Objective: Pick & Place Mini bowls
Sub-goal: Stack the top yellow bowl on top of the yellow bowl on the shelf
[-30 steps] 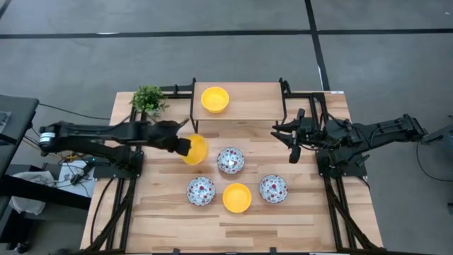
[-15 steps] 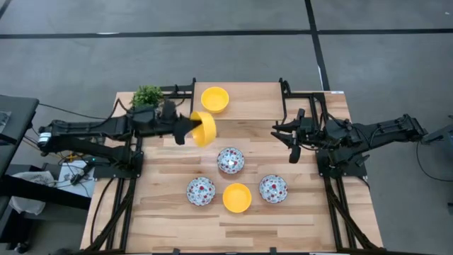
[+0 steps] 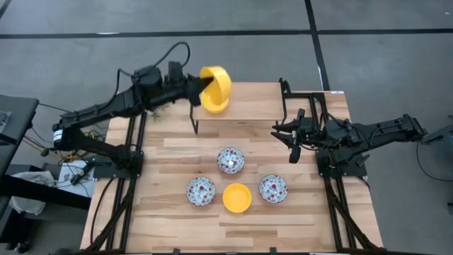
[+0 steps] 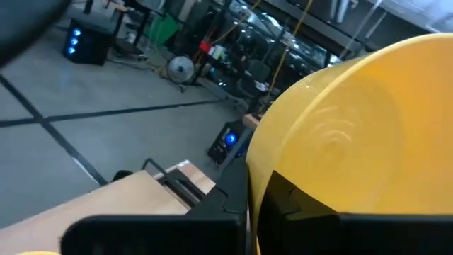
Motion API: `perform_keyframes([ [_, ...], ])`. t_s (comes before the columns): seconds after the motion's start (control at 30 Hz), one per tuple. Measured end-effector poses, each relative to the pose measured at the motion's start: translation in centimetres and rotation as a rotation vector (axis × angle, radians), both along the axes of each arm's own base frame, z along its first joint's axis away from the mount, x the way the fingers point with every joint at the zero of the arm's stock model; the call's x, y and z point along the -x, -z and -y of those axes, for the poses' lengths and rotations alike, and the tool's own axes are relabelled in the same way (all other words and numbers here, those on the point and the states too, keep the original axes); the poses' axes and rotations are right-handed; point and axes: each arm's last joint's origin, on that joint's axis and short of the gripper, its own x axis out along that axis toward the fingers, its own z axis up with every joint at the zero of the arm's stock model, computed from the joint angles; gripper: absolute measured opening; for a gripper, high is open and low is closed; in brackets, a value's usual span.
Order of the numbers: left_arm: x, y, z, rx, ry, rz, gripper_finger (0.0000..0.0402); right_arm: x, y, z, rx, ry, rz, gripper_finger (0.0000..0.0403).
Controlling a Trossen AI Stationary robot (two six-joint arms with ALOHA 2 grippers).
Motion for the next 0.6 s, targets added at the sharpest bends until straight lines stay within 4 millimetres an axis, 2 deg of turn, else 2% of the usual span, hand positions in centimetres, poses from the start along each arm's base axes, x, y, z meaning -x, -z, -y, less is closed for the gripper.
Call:
perform_keyframes([
  [0.17, -0.3, -2.3, -2.0, 0.025, -0.059, -0.032, 0.0004, 0.0, 0.0, 0.0, 0.000, 0.000, 0.000, 0.0098],
  [0.37, -0.5, -4.7, -3.2, 0.056, -0.106, -0.149, 0.0004, 0.0, 0.0, 0.0, 0.000, 0.000, 0.000, 0.0098],
  [0.5, -1.4, -4.2, -4.0, 0.080, -0.179, -0.310, 0.0004, 0.0, 0.0, 0.0, 0.000, 0.000, 0.000, 0.0098],
  [0.6, -1.9, -2.7, -5.0, 0.130, -0.210, -0.437, 0.0004, 0.0, 0.0, 0.0, 0.000, 0.000, 0.000, 0.0098],
])
